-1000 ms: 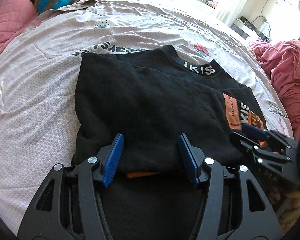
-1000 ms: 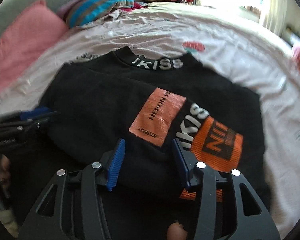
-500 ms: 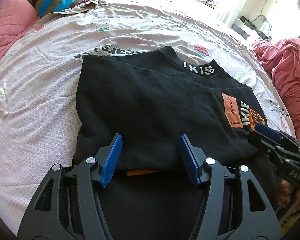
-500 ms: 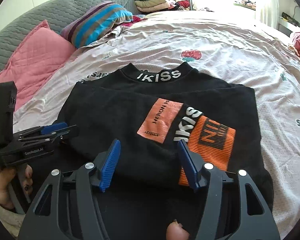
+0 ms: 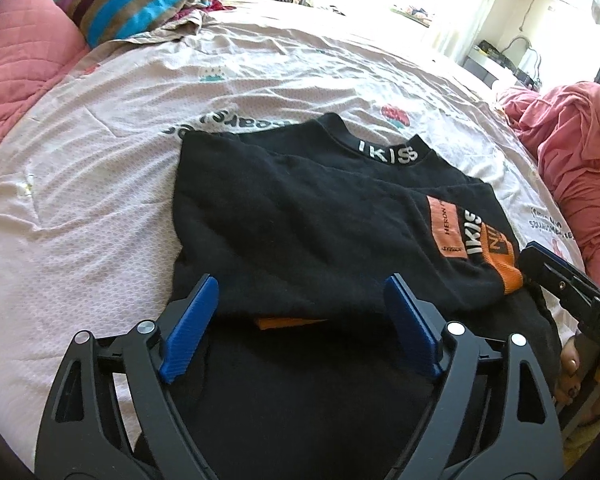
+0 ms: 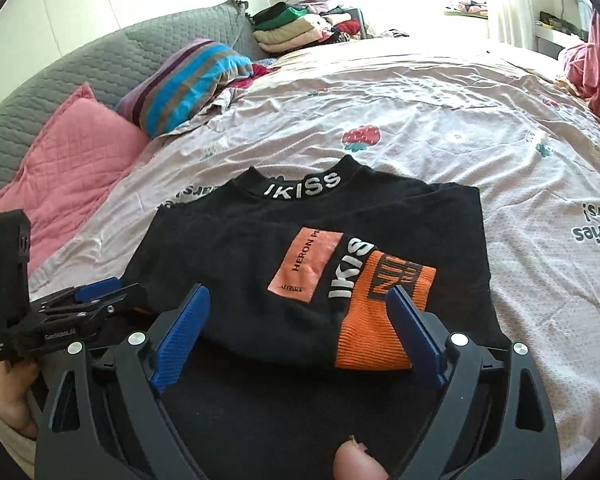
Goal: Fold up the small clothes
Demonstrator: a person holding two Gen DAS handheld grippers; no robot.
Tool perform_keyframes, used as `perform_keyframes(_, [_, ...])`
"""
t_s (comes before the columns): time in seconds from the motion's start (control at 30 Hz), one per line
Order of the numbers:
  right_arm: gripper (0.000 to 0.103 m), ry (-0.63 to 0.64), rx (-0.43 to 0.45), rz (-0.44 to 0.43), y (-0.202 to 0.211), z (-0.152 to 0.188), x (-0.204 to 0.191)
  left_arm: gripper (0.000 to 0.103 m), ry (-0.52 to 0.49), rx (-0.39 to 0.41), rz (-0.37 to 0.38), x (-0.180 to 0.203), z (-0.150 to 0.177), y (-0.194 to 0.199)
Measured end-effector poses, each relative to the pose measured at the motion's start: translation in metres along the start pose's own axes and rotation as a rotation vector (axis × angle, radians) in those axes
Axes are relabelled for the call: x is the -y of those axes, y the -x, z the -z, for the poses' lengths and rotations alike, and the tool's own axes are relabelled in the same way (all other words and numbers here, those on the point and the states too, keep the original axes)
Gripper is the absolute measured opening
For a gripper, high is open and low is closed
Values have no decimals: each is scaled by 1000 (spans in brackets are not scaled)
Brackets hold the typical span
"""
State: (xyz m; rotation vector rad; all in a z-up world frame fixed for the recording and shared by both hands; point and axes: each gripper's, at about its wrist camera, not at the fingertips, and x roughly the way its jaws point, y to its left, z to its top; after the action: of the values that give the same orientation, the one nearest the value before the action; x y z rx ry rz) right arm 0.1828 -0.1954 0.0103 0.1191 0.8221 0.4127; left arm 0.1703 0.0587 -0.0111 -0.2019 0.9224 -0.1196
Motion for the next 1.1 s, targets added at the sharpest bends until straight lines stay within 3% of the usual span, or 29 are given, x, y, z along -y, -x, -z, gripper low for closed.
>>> perform_keyframes(0.2, [94, -3, 30, -2, 9, -3, -1, 83, 2, 31, -19, -1, -1, 14])
perform_keyframes(0.27, [95, -2, 38, -3, 13, -3, -2, 94, -6, 45, -38, -1, -1, 19])
perform_keyframes(0.63, [96, 35, 82, 4, 33, -3, -9, 94, -15, 99, -75, -1, 1, 43])
perform_keyframes(1.1, [96, 67, 94, 9, 49, 1, -17, 94, 0, 104, -91, -7, 17, 63])
